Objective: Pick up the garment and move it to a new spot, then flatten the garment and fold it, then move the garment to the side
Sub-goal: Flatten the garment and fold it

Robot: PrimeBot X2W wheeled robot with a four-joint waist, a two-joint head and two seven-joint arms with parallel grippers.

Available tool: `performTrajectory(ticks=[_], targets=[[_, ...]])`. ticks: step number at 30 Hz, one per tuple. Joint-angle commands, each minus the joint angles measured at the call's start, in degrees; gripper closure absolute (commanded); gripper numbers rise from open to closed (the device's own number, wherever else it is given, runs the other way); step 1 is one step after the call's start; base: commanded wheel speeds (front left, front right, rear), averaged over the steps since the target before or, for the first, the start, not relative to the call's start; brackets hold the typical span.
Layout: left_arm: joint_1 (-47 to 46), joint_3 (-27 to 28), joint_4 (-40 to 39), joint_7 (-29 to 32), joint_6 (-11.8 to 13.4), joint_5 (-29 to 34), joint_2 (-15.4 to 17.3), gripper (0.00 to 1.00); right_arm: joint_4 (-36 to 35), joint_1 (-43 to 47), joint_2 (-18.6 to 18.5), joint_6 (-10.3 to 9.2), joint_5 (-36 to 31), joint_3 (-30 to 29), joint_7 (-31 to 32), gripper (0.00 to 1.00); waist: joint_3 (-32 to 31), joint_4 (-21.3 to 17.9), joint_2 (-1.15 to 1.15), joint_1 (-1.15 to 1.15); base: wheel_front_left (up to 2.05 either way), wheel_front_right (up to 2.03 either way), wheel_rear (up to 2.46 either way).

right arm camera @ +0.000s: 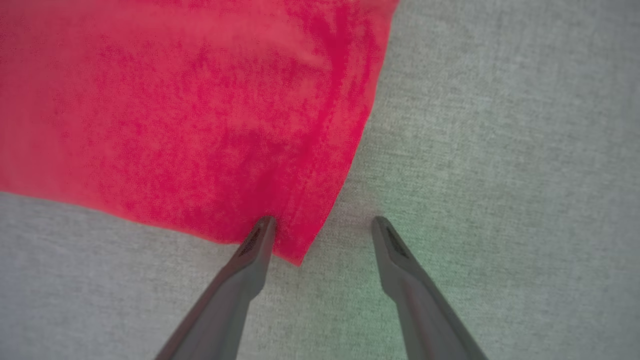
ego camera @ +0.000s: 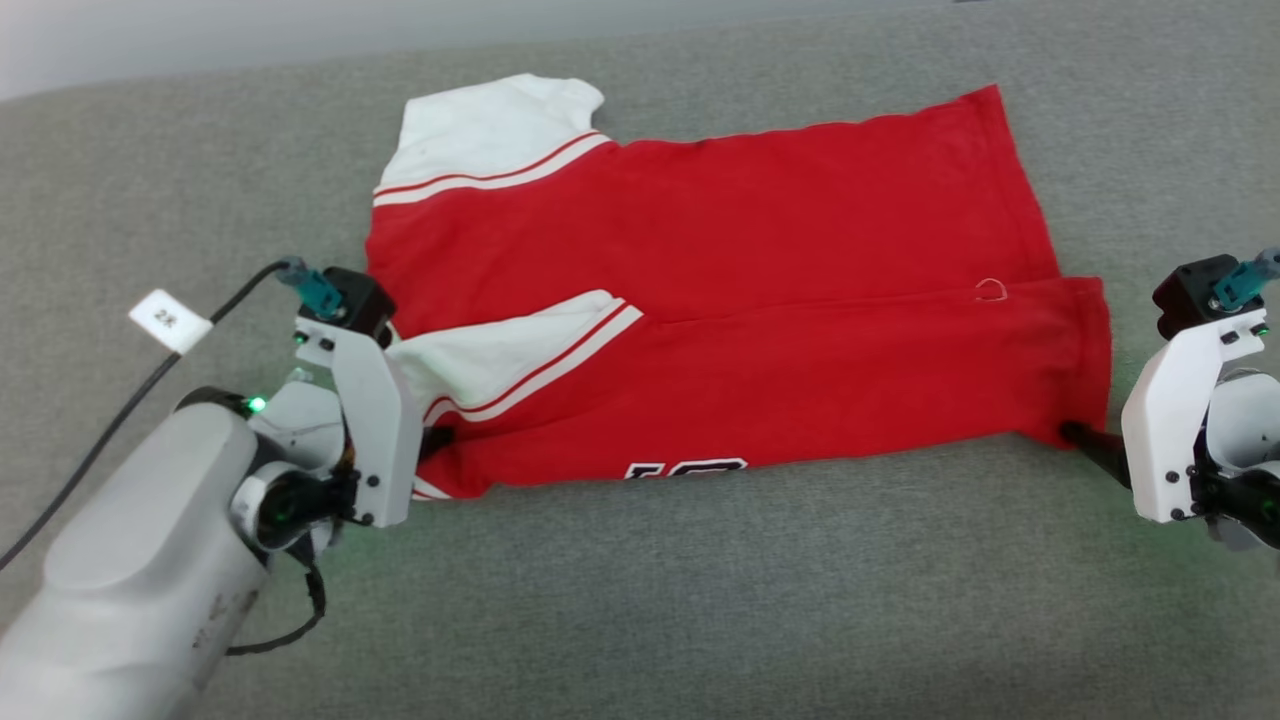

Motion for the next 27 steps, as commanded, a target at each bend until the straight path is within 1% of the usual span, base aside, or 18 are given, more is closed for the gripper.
performTrajectory(ticks=[1, 2, 3, 4, 10, 15, 19, 23, 27], targets=[[1.7, -2.2, 1.0, 0.0, -0.2, -0.6, -2.9, 1.00, 1.1, -0.9, 0.3, -0.09, 0.7, 0.8, -0.5, 0.00, 0.2, 0.7, 0.00, 0.00, 0.00, 0.00, 0.00], [1.7, -2.5, 1.2, -0.3, -0.2, -0.6, -3.1, 1.00, 1.9, -1.3, 0.3, -0.09, 1.2, 1.3, -1.0, 0.53, 0.2, 1.0, 0.00, 0.00, 0.00, 0.00, 0.00], [1.6, -2.8, 1.2, -0.4, -0.2, -0.7, -3.2, 1.00, 2.5, -1.6, 0.3, -0.09, 1.8, 1.9, -1.6, 0.82, 0.1, 1.2, 0.00, 0.00, 0.00, 0.00, 0.00], [1.7, -3.0, 1.3, -0.6, -0.2, -1.1, -3.2, 1.00, 3.2, -1.8, 0.2, -0.09, 2.5, 2.2, -2.1, 1.00, 0.1, 1.3, 0.00, 0.00, 0.00, 0.00, 0.00], [2.0, -3.9, 1.3, -2.3, -0.2, -2.7, -2.6, 1.00, 5.6, -1.9, -1.8, -0.10, 5.3, 4.9, -4.0, 1.00, -1.2, 1.9, 0.00, 0.00, 0.00, 0.00, 0.00], [3.6, -3.5, -0.1, -4.8, -0.2, -4.9, -1.4, 1.00, 4.7, 0.0, -3.5, -0.10, 8.0, 5.8, -5.4, 1.00, -3.3, 2.1, 0.00, 0.00, 0.00, 0.00, 0.00], [6.4, -3.6, -3.6, -6.1, -0.2, -6.2, 0.8, 1.00, 2.4, 2.3, -5.8, -0.10, 9.6, 6.6, -6.6, 1.00, -4.5, 2.2, 0.00, 0.00, 0.00, 0.00, 0.00], [9.2, -3.5, -8.3, -7.0, -0.1, -6.7, 3.3, 1.00, -1.0, 5.4, -8.9, -0.10, 10.8, 7.3, -6.2, 1.00, -5.1, 2.6, 0.00, 0.00, 0.00, 0.00, 0.00], [12.4, -3.2, -14.0, -7.8, 1.4, -7.1, 5.4, 1.00, -4.4, 8.9, -11.5, -0.10, 11.9, 6.5, -5.9, 1.00, -5.4, 3.1, 0.00, 0.00, 0.00, 0.00, 0.00]])
